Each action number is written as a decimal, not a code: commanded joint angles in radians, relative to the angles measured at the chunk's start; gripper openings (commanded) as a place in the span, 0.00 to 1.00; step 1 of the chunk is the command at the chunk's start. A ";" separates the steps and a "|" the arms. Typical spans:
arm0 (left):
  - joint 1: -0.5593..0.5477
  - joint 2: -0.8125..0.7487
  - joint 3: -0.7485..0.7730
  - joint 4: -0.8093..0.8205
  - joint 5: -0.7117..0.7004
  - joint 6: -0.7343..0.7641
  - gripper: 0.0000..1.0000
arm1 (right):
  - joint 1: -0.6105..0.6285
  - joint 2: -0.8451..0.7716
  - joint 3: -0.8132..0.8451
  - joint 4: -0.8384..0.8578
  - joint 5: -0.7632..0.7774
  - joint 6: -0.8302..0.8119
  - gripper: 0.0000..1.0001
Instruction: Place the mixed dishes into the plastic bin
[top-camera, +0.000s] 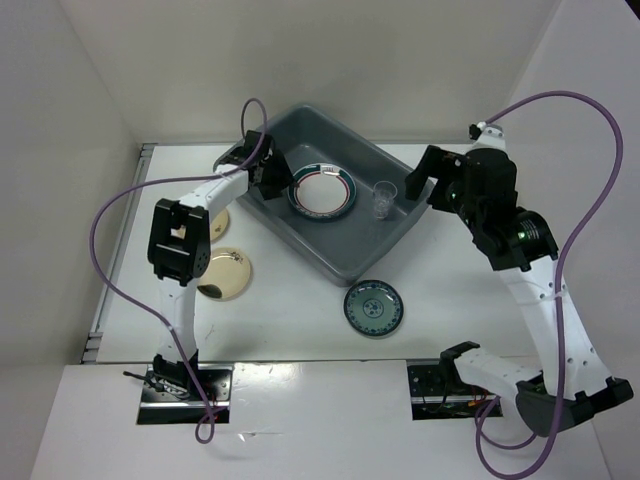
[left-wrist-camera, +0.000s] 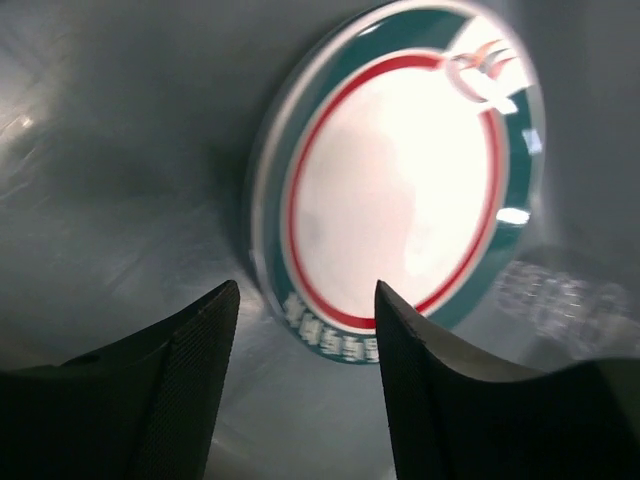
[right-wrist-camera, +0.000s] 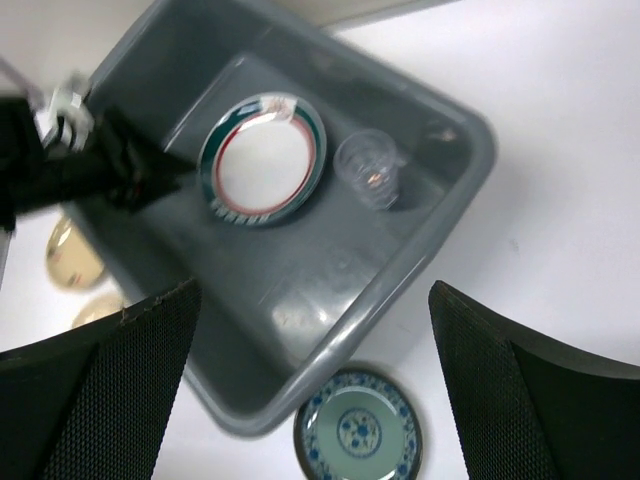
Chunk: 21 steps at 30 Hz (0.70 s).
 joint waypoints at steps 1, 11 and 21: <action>-0.003 -0.072 0.075 0.025 0.051 0.014 0.65 | -0.005 -0.043 -0.042 -0.014 -0.160 -0.064 0.99; 0.141 -0.638 -0.124 -0.023 -0.285 0.021 0.63 | -0.005 -0.100 -0.114 0.023 -0.252 -0.064 0.99; 0.446 -0.912 -0.573 -0.153 -0.356 -0.076 0.63 | -0.005 -0.118 -0.166 0.072 -0.336 -0.073 0.99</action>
